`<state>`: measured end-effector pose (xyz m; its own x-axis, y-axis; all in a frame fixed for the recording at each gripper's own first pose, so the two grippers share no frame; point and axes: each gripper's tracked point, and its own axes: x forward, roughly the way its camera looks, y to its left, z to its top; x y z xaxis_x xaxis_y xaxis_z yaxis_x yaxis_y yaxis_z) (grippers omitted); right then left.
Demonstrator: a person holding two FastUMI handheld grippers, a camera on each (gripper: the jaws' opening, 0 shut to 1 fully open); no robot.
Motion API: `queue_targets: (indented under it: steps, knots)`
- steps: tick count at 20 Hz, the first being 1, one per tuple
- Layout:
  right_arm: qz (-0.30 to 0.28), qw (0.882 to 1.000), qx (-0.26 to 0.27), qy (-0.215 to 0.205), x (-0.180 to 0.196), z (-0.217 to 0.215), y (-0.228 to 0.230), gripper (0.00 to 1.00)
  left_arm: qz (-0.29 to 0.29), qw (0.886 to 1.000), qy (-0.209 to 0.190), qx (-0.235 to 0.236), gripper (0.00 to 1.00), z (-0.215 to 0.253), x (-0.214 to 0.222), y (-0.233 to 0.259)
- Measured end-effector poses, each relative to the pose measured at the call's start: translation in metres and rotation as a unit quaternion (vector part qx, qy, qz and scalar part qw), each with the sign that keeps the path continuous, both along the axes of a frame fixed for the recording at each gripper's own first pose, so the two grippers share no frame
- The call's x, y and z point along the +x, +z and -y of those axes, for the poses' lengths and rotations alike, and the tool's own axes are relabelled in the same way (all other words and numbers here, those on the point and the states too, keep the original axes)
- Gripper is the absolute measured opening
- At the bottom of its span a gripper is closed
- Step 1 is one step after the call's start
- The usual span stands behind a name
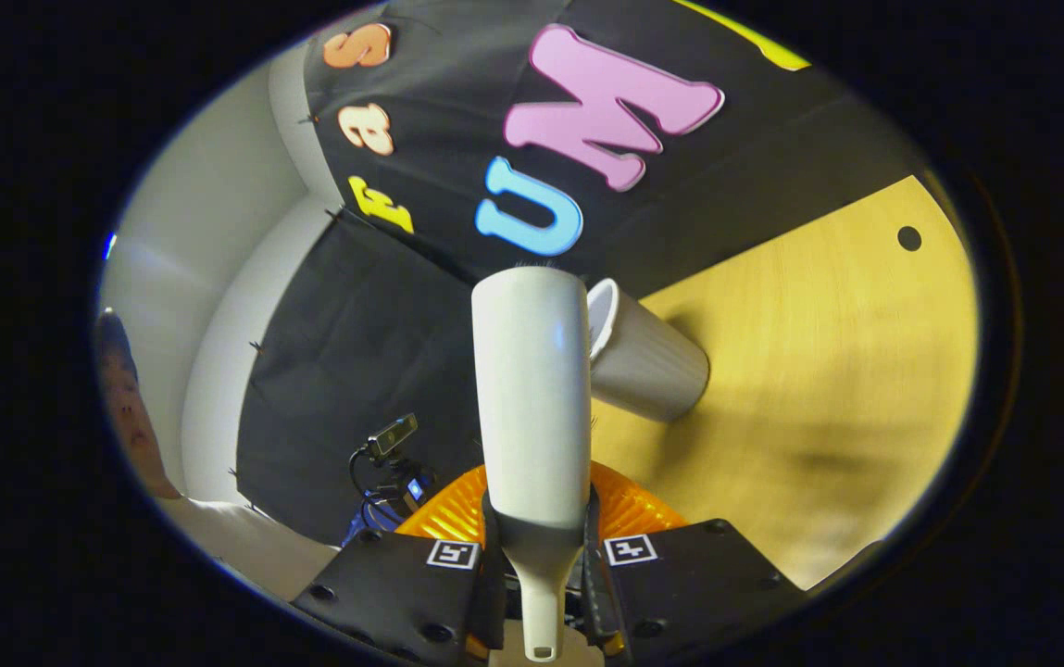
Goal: Pick up the small broom and dustpan from the desktop, sweep the trash into the dustpan with the broom, and then empty the trash into the garbage bin.
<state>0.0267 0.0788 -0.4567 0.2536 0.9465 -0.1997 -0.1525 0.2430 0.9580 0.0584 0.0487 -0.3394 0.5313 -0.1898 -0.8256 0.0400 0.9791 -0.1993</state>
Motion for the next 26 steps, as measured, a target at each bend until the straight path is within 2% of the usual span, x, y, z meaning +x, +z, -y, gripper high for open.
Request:
queue_targets:
  steps: [3, 5, 8, 10, 13, 14, 15, 16, 18, 20, 22, 23, 24, 25, 26]
  knots:
    - [0.019, 0.999, 0.000, -0.041, -0.012, 0.006, -0.015, 0.34, 0.029, 0.999, 0.009, 0.035, 0.25, -0.023, 0.013, 0.011]
    - [0.022, 0.998, -0.009, -0.056, -0.014, 0.022, -0.024, 0.35, 0.021, 0.994, 0.004, 0.111, 0.25, -0.062, 0.036, 0.017]
    - [0.013, 0.997, -0.009, -0.074, -0.016, 0.036, -0.024, 0.34, -0.009, 0.973, -0.014, 0.228, 0.25, -0.116, 0.059, 0.025]
    - [0.006, 0.996, -0.015, -0.084, -0.022, 0.044, -0.034, 0.34, -0.046, 0.948, -0.041, 0.311, 0.25, -0.126, 0.062, 0.030]
    - [-0.004, 0.996, -0.026, -0.091, -0.030, 0.056, -0.043, 0.34, -0.105, 0.894, -0.097, 0.425, 0.25, -0.130, 0.057, 0.039]
    - [-0.004, 0.995, -0.034, -0.091, -0.033, 0.059, -0.047, 0.35, -0.119, 0.872, -0.119, 0.459, 0.26, -0.134, 0.058, 0.042]
    - [-0.006, 0.995, -0.037, -0.092, -0.037, 0.063, -0.049, 0.35, -0.131, 0.844, -0.143, 0.499, 0.25, -0.136, 0.060, 0.048]
    - [-0.009, 0.995, -0.039, -0.094, -0.039, 0.065, -0.052, 0.34, -0.151, 0.811, -0.174, 0.538, 0.25, -0.134, 0.058, 0.051]
    - [-0.011, 0.994, -0.050, -0.094, -0.042, 0.067, -0.058, 0.34, -0.171, 0.766, -0.219, 0.580, 0.25, -0.128, 0.061, 0.059]
    - [-0.013, 0.994, -0.054, -0.092, -0.045, 0.068, -0.060, 0.35, -0.184, 0.706, -0.265, 0.631, 0.26, -0.124, 0.070, 0.067]
    - [-0.013, 0.995, -0.052, -0.088, -0.047, 0.066, -0.060, 0.34, -0.188, 0.632, -0.316, 0.682, 0.25, -0.118, 0.076, 0.069]
    - [-0.014, 0.995, -0.053, -0.085, -0.047, 0.063, -0.061, 0.34, -0.195, 0.601, -0.337, 0.698, 0.25, -0.113, 0.077, 0.070]
    - [-0.014, 0.995, -0.055, -0.083, -0.048, 0.061, -0.063, 0.35, -0.199, 0.580, -0.351, 0.708, 0.24, -0.110, 0.078, 0.070]
    - [-0.014, 0.995, -0.058, -0.079, -0.048, 0.058, -0.064, 0.34, -0.198, 0.571, -0.357, 0.712, 0.25, -0.112, 0.078, 0.072]
    - [-0.014, 0.995, -0.060, -0.076, -0.049, 0.055, -0.065, 0.35, -0.190, 0.572, -0.354, 0.715, 0.25, -0.110, 0.078, 0.072]
